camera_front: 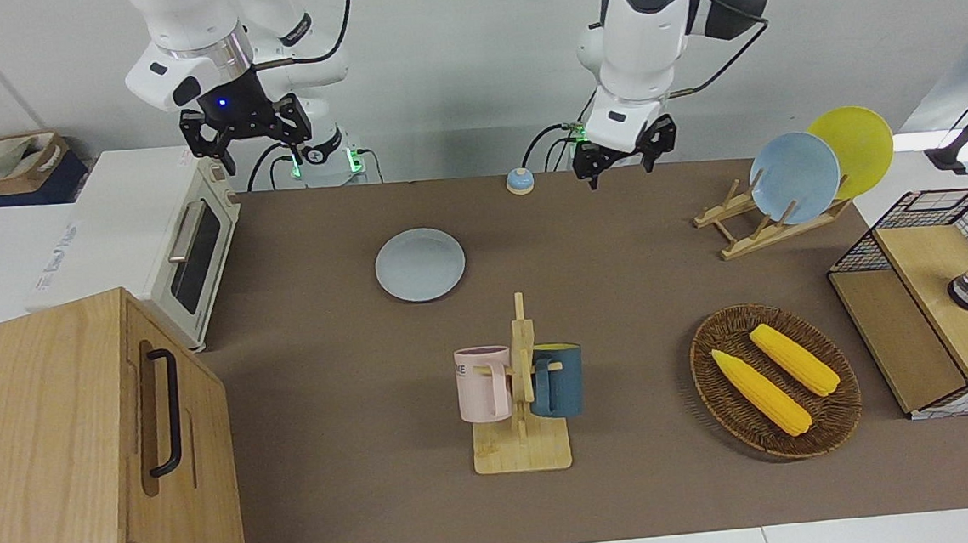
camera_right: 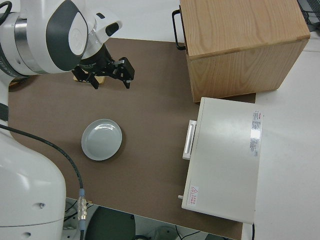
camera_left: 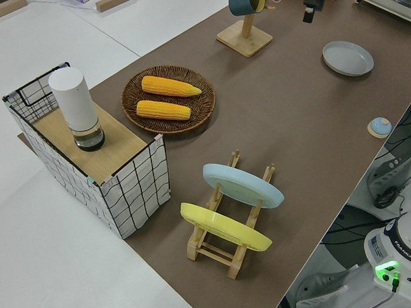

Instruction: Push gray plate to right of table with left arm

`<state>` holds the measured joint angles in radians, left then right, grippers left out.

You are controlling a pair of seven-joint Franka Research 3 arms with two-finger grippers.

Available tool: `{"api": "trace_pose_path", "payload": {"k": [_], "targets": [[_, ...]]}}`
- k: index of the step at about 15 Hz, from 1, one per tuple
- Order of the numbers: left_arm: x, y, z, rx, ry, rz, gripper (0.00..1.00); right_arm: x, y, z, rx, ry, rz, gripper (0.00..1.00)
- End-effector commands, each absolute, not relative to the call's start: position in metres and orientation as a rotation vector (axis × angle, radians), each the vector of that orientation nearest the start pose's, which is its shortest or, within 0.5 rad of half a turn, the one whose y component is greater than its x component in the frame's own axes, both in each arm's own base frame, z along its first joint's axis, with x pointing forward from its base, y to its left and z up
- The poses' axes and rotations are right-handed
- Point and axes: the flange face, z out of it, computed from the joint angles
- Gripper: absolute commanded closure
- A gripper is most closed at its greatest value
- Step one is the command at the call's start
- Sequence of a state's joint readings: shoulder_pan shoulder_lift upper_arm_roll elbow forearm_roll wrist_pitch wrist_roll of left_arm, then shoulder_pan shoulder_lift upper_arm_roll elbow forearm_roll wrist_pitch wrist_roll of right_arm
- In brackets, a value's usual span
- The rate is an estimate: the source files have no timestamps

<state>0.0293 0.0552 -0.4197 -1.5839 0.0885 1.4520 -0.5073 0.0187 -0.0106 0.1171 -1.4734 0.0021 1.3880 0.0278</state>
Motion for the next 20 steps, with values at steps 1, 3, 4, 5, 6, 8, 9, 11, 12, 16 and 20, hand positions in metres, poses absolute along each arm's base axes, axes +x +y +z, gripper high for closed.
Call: {"api": "trace_pose_path", "payload": {"k": [1,3,4,5,6,8,9,11,12,16,20], "targets": [[0.533,-0.133,0.597,-3.013,-0.038,0.261,0.01,0.524,0.071,0.664,-3.131,-0.162,0.121,0.017],[0.537,-0.094,0.606,-3.025,0.017,0.255,0.0,0.524,0.071,0.664,-3.131,-0.164,0.121,0.017],[0.54,-0.069,0.608,-3.035,0.064,0.261,0.0,0.524,0.071,0.664,-3.131,-0.164,0.121,0.017],[0.542,-0.05,0.608,-3.041,0.071,0.267,0.0,0.524,0.071,0.664,-3.131,-0.164,0.121,0.017],[0.543,-0.035,0.608,-3.046,0.076,0.269,0.0,0.524,0.071,0.664,-3.131,-0.162,0.121,0.017],[0.547,-0.013,0.609,-3.056,0.141,0.249,0.0,0.524,0.071,0.664,-3.131,-0.161,0.121,0.017],[0.548,-0.005,0.609,-3.057,0.158,0.237,0.0,0.524,0.071,0.664,-3.131,-0.161,0.121,0.017],[0.551,0.013,0.609,-3.068,0.108,0.212,0.0,0.524,0.071,0.664,-3.131,-0.164,0.121,0.017],[0.554,0.012,0.607,-3.07,0.11,0.193,0.0,0.523,0.071,0.664,-3.131,-0.162,0.124,0.017],[0.559,0.013,0.605,-3.106,0.096,0.142,0.0,0.524,0.071,0.664,-3.131,-0.162,0.121,0.017],[0.567,0.011,0.604,-3.181,0.079,0.043,0.0,0.524,0.07,0.664,-3.131,-0.161,0.121,0.017]]}}
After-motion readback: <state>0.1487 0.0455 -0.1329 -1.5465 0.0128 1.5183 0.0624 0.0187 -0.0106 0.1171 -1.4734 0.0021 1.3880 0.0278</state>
